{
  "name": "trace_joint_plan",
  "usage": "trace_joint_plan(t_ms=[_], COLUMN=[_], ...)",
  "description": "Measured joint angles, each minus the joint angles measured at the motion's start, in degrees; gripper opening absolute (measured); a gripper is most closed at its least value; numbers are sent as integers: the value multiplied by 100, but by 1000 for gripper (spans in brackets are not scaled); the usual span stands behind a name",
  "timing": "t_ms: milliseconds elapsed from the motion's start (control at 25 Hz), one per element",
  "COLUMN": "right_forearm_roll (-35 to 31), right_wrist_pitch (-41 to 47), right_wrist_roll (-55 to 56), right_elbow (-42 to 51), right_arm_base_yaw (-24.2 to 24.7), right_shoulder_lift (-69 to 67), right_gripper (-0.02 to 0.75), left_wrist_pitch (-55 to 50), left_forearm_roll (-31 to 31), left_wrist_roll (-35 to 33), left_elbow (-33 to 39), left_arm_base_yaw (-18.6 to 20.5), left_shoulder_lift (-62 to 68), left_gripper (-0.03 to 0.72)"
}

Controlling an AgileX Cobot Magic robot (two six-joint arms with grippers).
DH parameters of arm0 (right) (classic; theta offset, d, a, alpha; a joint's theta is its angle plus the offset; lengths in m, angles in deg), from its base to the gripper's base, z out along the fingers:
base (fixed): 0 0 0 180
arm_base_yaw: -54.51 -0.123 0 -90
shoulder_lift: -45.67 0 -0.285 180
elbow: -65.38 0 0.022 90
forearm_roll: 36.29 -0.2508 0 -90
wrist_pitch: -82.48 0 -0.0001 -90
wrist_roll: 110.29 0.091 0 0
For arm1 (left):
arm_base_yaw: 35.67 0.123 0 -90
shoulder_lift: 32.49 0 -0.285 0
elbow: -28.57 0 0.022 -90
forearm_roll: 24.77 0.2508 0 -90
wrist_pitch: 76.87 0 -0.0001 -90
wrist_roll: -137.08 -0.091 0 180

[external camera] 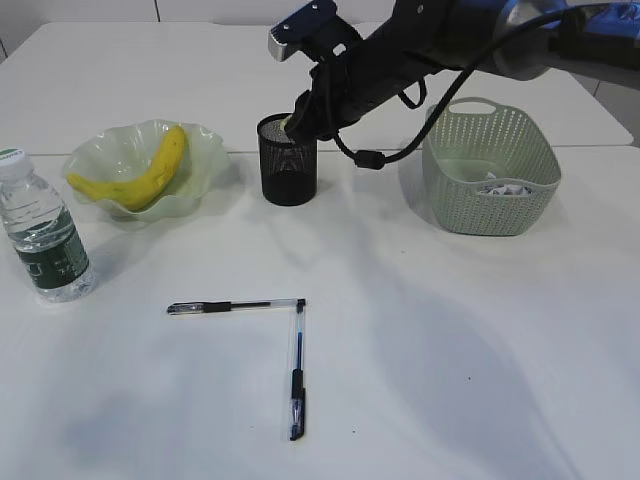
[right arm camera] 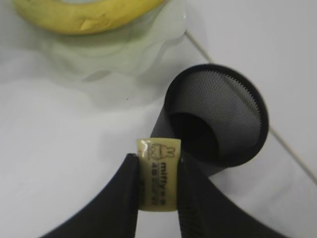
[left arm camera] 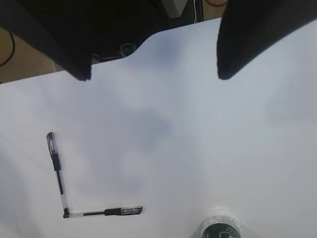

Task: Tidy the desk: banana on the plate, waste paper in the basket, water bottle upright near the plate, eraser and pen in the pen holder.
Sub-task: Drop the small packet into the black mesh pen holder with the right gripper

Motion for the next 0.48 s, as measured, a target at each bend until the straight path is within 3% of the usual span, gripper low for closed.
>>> trace_joint_plan(t_ms=[480], right_forearm_roll=[-424], right_wrist_pitch=[-1943], right_wrist_roll=[-12], right_elbow=[0], right_arm_base_yaw=[0], right_shoulder_lift=[-239], right_gripper=[155], left_wrist_pitch=[0], left_forearm_roll=[0], left_wrist_roll=[0], left_elbow=[0], left_arm_base_yaw=[0], left_shoulder_lift=[0], left_gripper=[561])
